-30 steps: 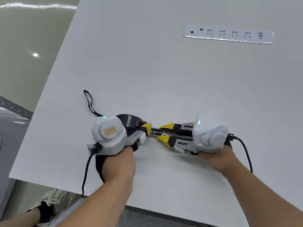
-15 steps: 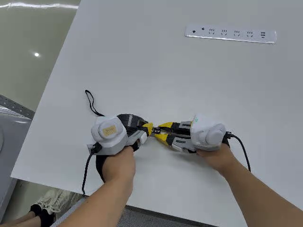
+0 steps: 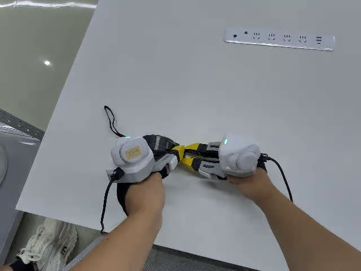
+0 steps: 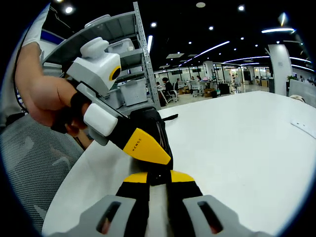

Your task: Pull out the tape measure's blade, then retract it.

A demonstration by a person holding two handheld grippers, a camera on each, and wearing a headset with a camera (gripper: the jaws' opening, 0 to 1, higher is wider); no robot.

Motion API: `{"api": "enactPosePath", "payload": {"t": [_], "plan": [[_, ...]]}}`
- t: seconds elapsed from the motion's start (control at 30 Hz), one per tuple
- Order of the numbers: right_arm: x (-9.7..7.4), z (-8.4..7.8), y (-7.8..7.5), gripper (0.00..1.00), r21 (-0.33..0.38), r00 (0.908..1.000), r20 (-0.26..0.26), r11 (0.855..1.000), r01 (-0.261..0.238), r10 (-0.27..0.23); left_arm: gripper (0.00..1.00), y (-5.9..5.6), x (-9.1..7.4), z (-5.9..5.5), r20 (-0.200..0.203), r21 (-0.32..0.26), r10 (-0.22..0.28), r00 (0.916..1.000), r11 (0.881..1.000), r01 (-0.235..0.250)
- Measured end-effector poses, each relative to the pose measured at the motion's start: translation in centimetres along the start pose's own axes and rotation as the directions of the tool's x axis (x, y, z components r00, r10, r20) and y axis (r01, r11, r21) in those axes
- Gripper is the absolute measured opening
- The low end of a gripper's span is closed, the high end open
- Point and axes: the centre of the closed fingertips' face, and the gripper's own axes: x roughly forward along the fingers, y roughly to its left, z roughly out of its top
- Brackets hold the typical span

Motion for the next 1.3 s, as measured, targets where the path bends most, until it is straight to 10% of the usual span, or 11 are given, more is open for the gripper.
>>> {"api": "enactPosePath", "payload": {"t": [1.3], "plan": [[-0.17, 0.05, -0.33, 0.26, -0.009, 0.9998, -0.006, 1.0, -0.019, 0.019, 0.7, -0.22, -0.02, 0.08, 0.0, 0.052, -0.075, 0.9972, 0.996, 0.074]]}}
